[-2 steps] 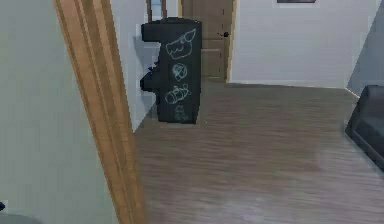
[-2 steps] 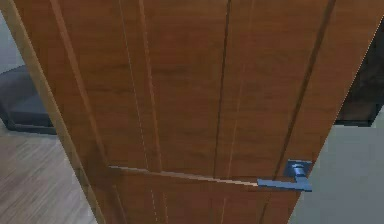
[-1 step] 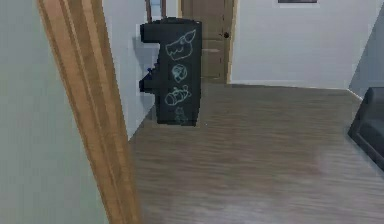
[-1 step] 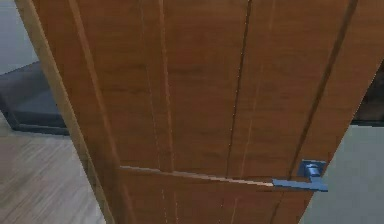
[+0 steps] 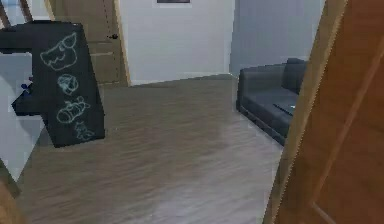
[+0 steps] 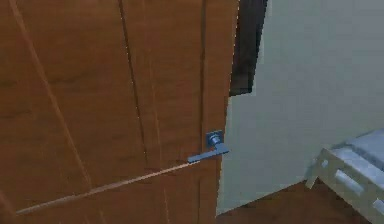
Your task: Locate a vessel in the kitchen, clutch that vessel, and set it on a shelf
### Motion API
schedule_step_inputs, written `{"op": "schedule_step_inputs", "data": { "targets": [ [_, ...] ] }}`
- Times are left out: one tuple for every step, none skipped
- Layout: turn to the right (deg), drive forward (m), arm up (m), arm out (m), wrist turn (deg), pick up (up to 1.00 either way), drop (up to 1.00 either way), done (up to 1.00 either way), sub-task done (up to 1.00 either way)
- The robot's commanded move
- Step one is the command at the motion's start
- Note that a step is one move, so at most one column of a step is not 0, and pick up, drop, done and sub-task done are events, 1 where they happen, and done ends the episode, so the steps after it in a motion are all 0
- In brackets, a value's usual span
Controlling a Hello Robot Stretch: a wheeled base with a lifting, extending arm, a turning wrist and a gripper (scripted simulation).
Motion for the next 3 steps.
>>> {"op": "schedule_step_inputs", "data": {
  "targets": [
    [0.0, 0.3, 0.0, 0.0, 0.0, 0.0, 0.0, 0.0, 0.0],
    [-36.0, 0.0, 0.0, 0.0, 0.0, 0.0, 0.0, 0.0, 0.0],
    [0.0, 0.65, 0.0, 0.0, 0.0, 0.0, 0.0, 0.0, 0.0]
  ]
}}
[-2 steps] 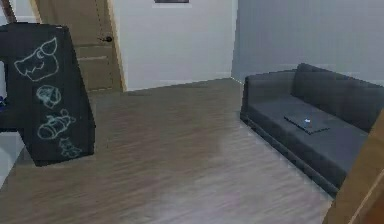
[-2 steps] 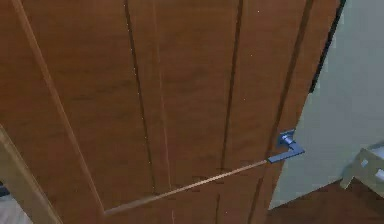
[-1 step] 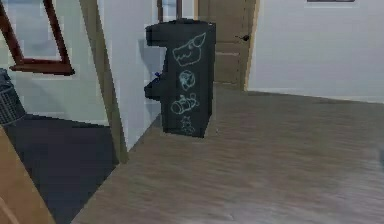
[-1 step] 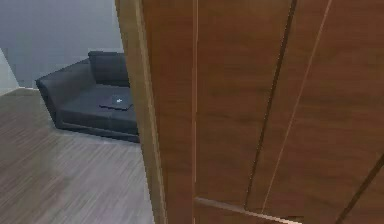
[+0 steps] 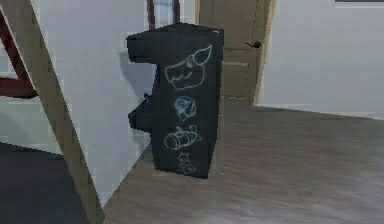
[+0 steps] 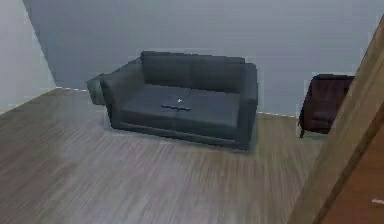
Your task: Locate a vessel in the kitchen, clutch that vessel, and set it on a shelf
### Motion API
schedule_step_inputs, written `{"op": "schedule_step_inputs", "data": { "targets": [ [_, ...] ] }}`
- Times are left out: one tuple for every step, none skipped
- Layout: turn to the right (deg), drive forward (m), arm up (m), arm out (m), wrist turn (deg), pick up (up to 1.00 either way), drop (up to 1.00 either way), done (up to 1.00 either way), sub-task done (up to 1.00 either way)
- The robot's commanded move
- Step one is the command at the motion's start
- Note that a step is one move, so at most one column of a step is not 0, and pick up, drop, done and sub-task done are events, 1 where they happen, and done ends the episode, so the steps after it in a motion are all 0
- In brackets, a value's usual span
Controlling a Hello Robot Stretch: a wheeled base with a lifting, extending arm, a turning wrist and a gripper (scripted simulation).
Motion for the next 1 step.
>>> {"op": "schedule_step_inputs", "data": {
  "targets": [
    [-45.0, 0.0, 0.0, 0.0, 0.0, 0.0, 0.0, 0.0, 0.0]
  ]
}}
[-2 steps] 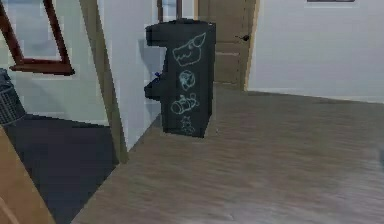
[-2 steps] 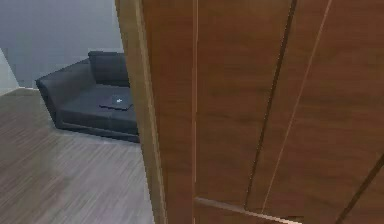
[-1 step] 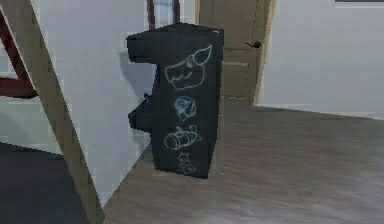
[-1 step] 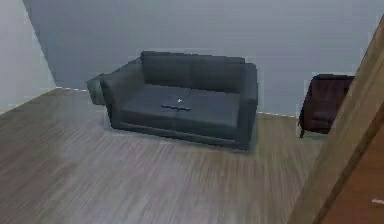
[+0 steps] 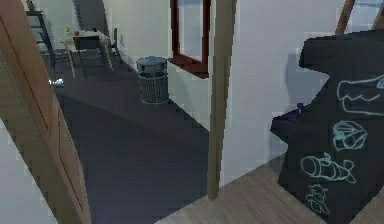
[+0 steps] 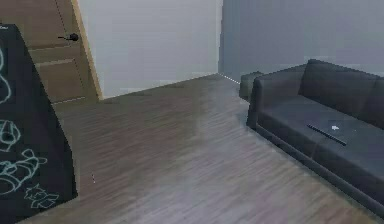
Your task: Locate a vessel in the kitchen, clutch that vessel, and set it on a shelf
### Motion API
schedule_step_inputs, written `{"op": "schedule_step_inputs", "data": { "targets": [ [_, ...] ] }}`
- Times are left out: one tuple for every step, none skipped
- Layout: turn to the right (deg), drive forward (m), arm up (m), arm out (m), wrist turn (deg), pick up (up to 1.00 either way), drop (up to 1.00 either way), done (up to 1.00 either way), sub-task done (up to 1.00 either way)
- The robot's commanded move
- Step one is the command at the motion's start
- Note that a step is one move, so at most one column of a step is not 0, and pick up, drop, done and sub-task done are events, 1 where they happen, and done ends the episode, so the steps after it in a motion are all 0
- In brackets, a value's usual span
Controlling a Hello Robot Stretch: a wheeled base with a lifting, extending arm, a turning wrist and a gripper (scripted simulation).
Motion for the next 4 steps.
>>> {"op": "schedule_step_inputs", "data": {
  "targets": [
    [-6.0, 0.0, 0.0, 0.0, 0.0, 0.0, 0.0, 0.0, 0.0],
    [0.0, 0.8, 0.0, 0.0, 0.0, 0.0, 0.0, 0.0, 0.0],
    [-24.0, 0.0, 0.0, 0.0, 0.0, 0.0, 0.0, 0.0, 0.0],
    [0.0, 0.75, 0.0, 0.0, 0.0, 0.0, 0.0, 0.0, 0.0]
  ]
}}
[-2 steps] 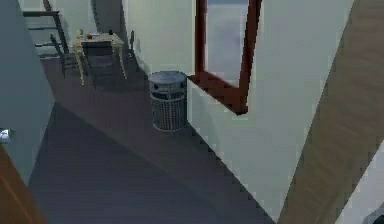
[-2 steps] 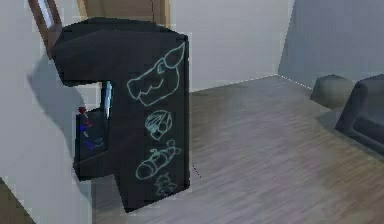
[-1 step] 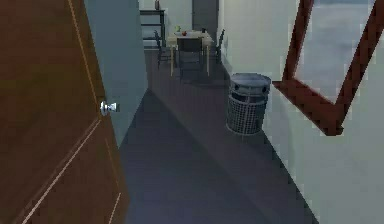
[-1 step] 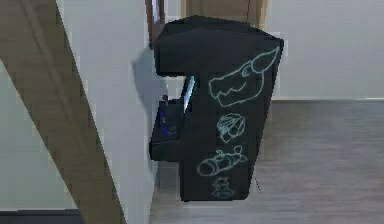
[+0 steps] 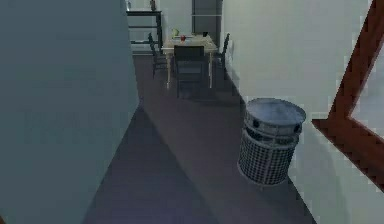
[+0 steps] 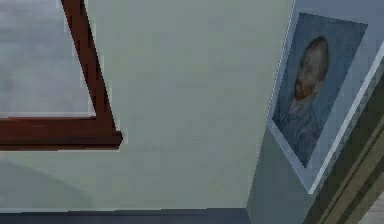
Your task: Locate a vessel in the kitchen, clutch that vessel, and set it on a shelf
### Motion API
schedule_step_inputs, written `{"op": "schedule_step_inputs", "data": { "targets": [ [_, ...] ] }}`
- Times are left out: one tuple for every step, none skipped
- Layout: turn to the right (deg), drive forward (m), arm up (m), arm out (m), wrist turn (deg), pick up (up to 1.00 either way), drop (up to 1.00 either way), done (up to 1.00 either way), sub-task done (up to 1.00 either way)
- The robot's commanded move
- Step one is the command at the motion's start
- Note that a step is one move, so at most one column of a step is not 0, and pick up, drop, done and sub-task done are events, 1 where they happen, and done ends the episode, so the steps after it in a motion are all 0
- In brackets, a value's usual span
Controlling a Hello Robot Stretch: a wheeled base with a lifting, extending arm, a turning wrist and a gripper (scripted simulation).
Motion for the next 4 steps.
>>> {"op": "schedule_step_inputs", "data": {
  "targets": [
    [-12.0, 0.0, 0.0, 0.0, 0.0, 0.0, 0.0, 0.0, 0.0],
    [0.0, 1.0, 0.0, 0.0, 0.0, 0.0, 0.0, 0.0, 0.0],
    [0.0, 1.0, 0.0, 0.0, 0.0, 0.0, 0.0, 0.0, 0.0],
    [0.0, 1.0, 0.0, 0.0, 0.0, 0.0, 0.0, 0.0, 0.0]
  ]
}}
